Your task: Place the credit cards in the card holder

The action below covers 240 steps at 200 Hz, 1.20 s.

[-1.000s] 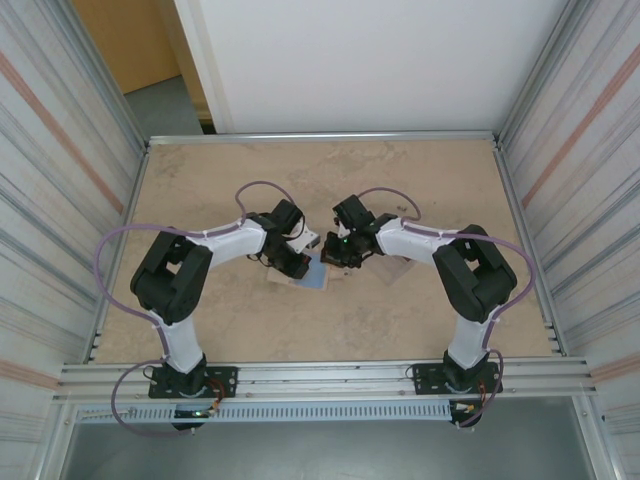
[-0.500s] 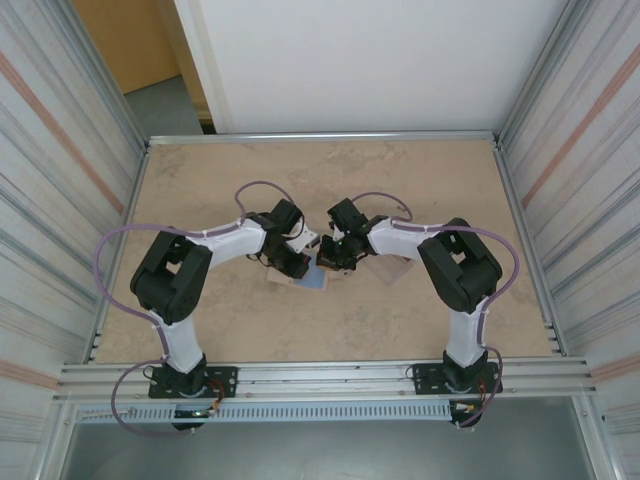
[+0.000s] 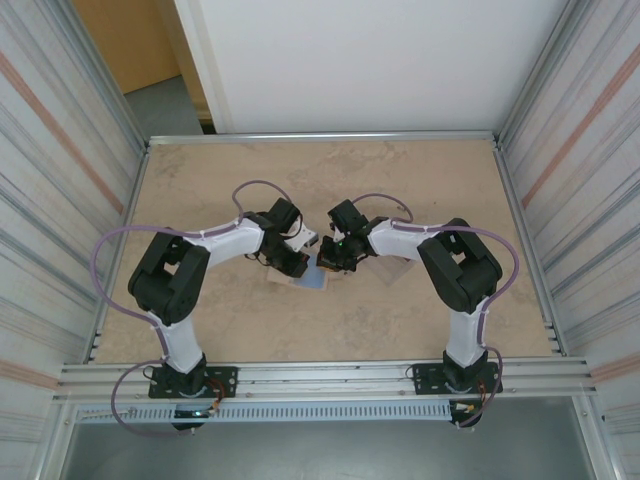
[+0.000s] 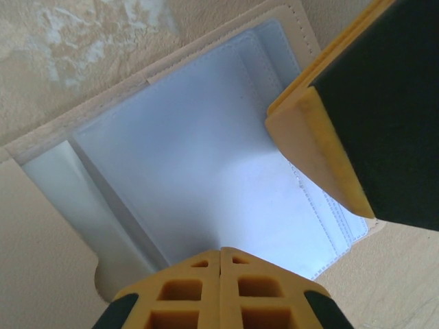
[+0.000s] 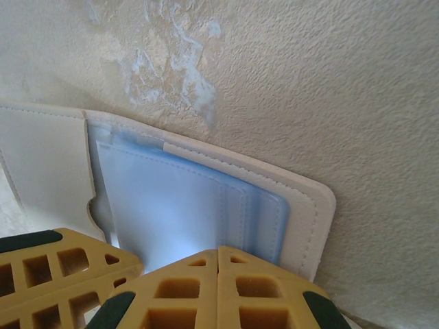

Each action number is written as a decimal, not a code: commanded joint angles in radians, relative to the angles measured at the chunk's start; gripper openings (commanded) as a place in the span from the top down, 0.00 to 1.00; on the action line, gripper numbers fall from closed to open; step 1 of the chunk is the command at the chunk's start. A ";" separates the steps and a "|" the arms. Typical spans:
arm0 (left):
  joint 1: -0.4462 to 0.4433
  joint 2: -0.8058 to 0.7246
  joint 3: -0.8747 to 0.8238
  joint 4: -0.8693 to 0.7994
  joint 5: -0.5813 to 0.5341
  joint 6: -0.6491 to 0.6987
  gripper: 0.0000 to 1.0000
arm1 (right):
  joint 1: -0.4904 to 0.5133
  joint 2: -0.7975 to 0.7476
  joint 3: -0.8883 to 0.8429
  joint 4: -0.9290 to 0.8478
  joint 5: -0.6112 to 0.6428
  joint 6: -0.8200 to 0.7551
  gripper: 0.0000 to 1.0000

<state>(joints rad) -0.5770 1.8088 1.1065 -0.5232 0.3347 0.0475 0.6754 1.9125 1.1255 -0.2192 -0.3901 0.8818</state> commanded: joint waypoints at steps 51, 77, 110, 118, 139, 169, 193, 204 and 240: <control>0.067 -0.129 -0.006 -0.045 0.043 -0.008 0.95 | 0.019 0.000 -0.018 -0.029 0.022 0.008 1.00; 0.139 -0.127 -0.036 -0.020 0.005 -0.024 1.00 | 0.018 0.000 -0.014 -0.030 0.021 0.006 1.00; 0.186 -0.084 -0.065 0.004 -0.028 -0.029 1.00 | 0.026 0.021 0.016 -0.030 0.012 0.007 1.00; 0.187 -0.076 -0.074 0.012 -0.028 -0.029 1.00 | 0.030 0.027 0.024 -0.028 0.009 0.007 1.00; 0.187 -0.060 -0.088 0.027 -0.001 -0.040 1.00 | 0.032 0.036 0.039 -0.024 0.002 0.008 1.00; 0.187 -0.035 -0.090 0.029 0.020 -0.050 1.00 | 0.036 0.051 0.054 -0.002 -0.017 0.018 1.00; 0.187 -0.028 -0.085 0.031 0.026 -0.050 1.00 | 0.042 0.064 0.077 0.001 -0.029 0.019 1.00; 0.187 -0.029 -0.085 0.032 0.029 -0.051 1.00 | 0.046 0.070 0.086 0.005 -0.035 0.022 1.00; 0.187 -0.035 -0.092 0.035 0.049 -0.055 1.00 | 0.049 0.090 0.108 0.034 -0.060 0.037 1.00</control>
<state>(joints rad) -0.3862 1.7584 1.0225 -0.4919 0.3489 0.0082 0.7155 1.9762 1.2015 -0.2012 -0.4183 0.8890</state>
